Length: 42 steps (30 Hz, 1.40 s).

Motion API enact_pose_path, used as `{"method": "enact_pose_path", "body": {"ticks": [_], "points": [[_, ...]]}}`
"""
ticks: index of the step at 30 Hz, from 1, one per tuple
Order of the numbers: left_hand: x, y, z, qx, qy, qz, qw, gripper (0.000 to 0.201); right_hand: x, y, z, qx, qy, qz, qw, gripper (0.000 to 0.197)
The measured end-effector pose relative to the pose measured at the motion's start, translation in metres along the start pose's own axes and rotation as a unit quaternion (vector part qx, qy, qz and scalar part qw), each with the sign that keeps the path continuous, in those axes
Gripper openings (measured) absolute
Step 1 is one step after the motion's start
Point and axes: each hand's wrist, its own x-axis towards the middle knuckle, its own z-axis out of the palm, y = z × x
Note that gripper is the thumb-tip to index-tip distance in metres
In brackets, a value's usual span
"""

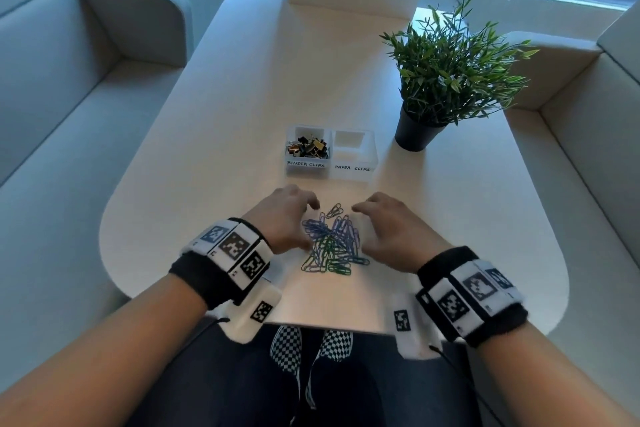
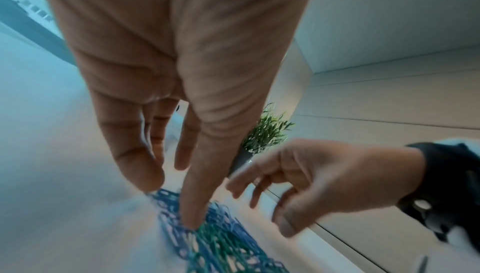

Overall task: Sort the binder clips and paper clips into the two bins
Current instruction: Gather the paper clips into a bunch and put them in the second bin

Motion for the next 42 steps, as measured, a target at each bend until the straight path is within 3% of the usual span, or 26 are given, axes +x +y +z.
{"method": "enact_pose_path", "body": {"ticks": [3,5,8,10,12,17,19,22,25,27,32,42], "points": [[-0.014,-0.008,-0.002,0.042,-0.004,-0.003,0.999,0.098,-0.023,0.008,0.006,-0.034,-0.070,0.048,0.996,0.068],[-0.019,-0.005,0.002,0.083,-0.046,-0.013,0.995,0.114,-0.024,0.000,0.017,-0.038,-0.054,0.047,0.997,0.056],[-0.012,0.004,0.011,0.083,-0.048,0.008,0.995,0.091,-0.010,-0.022,0.026,-0.005,-0.003,0.025,1.000,0.031],[-0.007,0.009,0.013,0.058,-0.030,0.016,0.998,0.074,-0.001,-0.031,0.024,0.018,0.005,0.014,1.000,0.024],[-0.004,0.009,0.012,0.048,-0.016,0.013,0.999,0.072,0.003,-0.031,0.016,0.033,0.008,0.014,0.999,0.025],[-0.014,0.002,0.006,0.040,0.003,-0.009,0.999,0.095,0.011,-0.015,-0.005,0.034,-0.023,0.028,0.999,0.096],[-0.018,0.007,0.009,0.062,-0.008,-0.011,0.998,0.091,0.020,-0.018,-0.004,0.003,-0.052,0.009,0.999,0.106],[-0.014,0.019,0.015,0.068,-0.009,-0.014,0.998,0.073,0.032,-0.027,0.002,-0.042,-0.058,-0.022,0.997,0.082],[-0.009,0.025,0.018,0.080,0.018,-0.024,0.996,0.052,0.033,-0.031,0.006,-0.038,-0.006,-0.063,0.997,0.037],[-0.006,0.024,0.019,0.094,0.039,-0.027,0.994,0.040,0.033,-0.031,0.010,-0.025,0.034,-0.071,0.997,0.024],[-0.001,0.019,0.020,0.104,0.090,-0.035,0.990,0.025,0.036,-0.023,0.019,0.045,0.095,-0.034,0.994,0.023],[0.007,0.011,0.016,0.062,0.097,-0.055,0.992,0.021,0.035,-0.003,0.008,0.204,0.197,0.012,0.959,0.019]]}}
